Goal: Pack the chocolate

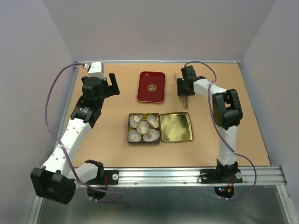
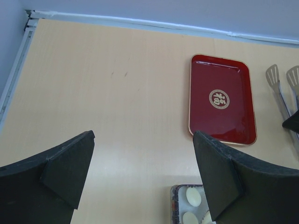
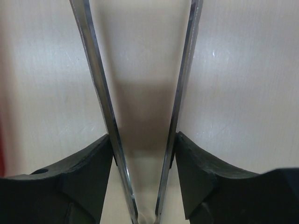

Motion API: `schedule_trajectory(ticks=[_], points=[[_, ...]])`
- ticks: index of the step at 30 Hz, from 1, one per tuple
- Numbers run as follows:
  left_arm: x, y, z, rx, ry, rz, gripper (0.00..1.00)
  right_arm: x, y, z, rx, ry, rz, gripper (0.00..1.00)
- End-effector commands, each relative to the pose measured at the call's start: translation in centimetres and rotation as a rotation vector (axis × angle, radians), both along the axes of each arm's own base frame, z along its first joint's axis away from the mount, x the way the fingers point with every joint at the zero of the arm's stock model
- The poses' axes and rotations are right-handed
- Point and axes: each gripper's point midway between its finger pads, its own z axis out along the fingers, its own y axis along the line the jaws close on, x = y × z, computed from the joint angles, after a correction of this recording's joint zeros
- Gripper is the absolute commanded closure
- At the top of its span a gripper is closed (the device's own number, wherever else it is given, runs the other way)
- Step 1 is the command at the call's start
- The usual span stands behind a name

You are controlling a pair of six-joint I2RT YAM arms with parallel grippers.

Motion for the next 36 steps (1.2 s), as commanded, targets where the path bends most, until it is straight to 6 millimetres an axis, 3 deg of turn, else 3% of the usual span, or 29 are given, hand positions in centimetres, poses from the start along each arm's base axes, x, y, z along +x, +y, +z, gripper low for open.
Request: schedule_trajectory(ticks=[1,4,11,12,14,15,19,22,26,36], points=[[0.3,0.1,2.7,-0.002,-0.067,0.007,0.01,1.6,0.2,2.6,0.030,-0.078,0.006,0.33],[0.3,0.1,2.8,-0.004,-0.070,0.007,0.01,1.2,0.4,3.5,0.046,-0.086,0.016,0.26],[0.1,0.1,3.0,-0.006,-0.076,0.007,0.01,-0.7,0.2,8.9,0.083,-0.165,0.036,0.18],[0.1,0.1,3.1,-0.008,-0.079,0.008,0.01,-1.5,-0.1,10.5,0.087,-0.192,0.037,0.17],[0.0,0.1,3.3,-0.012,-0.083,0.005,0.01,-2.5,-0.4,11.7,0.087,-0.212,0.039,0.15],[0.0,0.0,3.2,-0.013,-0.080,0.004,0.01,-3.6,-0.8,13.0,0.093,-0.235,0.035,0.10],[-0.1,0.0,3.4,-0.018,-0.087,-0.002,0.01,-6.6,-1.6,15.4,0.115,-0.270,0.032,0.06],[-0.2,-0.1,3.5,-0.020,-0.091,-0.005,0.01,-9.0,-1.7,15.9,0.143,-0.256,0.039,0.06],[-0.2,-0.3,3.5,-0.025,-0.092,-0.013,0.01,-11.8,-1.5,15.0,0.184,-0.192,0.057,0.06],[0.0,-0.5,3.3,-0.036,-0.089,-0.013,0.01,-17.0,-1.6,10.0,0.218,-0.027,0.050,0.06]])
